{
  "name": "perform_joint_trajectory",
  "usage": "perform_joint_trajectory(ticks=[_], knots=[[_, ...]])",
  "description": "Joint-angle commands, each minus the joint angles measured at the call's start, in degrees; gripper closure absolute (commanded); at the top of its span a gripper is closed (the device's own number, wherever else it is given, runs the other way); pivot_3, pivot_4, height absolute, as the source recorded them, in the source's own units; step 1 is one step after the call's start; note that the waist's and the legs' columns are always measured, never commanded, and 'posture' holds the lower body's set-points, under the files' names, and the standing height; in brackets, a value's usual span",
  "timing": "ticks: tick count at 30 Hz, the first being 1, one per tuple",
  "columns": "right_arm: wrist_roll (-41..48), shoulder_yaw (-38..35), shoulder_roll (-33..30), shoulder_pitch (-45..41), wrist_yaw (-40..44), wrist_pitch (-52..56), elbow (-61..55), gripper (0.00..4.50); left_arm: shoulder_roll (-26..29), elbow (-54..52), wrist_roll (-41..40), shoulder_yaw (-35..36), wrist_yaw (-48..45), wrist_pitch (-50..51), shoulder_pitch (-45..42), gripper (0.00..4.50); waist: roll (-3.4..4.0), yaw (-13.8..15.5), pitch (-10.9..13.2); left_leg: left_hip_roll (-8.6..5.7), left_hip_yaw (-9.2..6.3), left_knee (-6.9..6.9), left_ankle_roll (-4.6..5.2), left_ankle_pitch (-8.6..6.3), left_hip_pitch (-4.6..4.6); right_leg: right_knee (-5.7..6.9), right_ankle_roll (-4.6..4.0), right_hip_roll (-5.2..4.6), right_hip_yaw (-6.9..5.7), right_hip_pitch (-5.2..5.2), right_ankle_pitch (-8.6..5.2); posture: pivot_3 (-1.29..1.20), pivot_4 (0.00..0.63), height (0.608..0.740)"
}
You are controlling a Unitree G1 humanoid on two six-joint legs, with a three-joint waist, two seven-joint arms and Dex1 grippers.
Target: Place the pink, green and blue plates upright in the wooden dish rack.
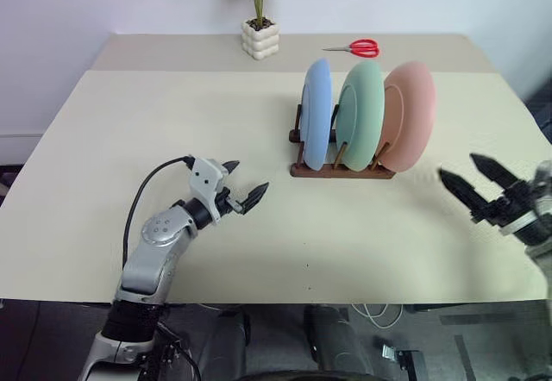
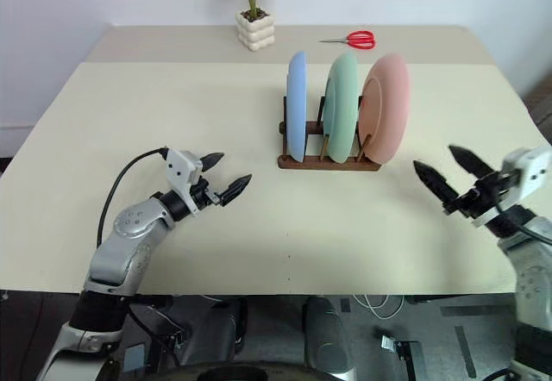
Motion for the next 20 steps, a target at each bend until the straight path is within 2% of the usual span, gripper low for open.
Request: perform_joint_trajectory(ticks=[1,9,20], knots=[[-2.7,1.2,-0.3,-3.5,1.5,-4.7,5.6,0.04,1.2,-1.3,0.5,3.0,0.8,-2.3,2.1,0.0,0.0,0.0,0.0,0.0,0.0,0.0,0.0,0.0,0.0,0.0,0.0,-0.01,0.0,0.01,0.0,0.0,0.15,0.73],[-7.0,4.2,-0.9,-10.7,5.5,-10.7,19.7,0.04,1.3,-3.6,1.6,4.4,3.2,-2.3,5.3,0.0,0.0,0.4,0.0,-0.01,-0.01,0.01,0.0,0.0,-0.02,-0.02,0.02,-0.02,-0.01,0.02,0.0,0.0,0.15,0.73],[-8.9,7.1,-0.4,-14.5,6.2,-13.2,25.6,0.04,0.4,-5.6,2.2,5.2,6.8,-1.8,7.4,0.0,0.01,0.3,0.0,-0.01,-0.01,0.02,0.0,0.0,0.02,0.0,0.02,-0.01,-0.01,0.06,0.01,0.0,0.15,0.73]])
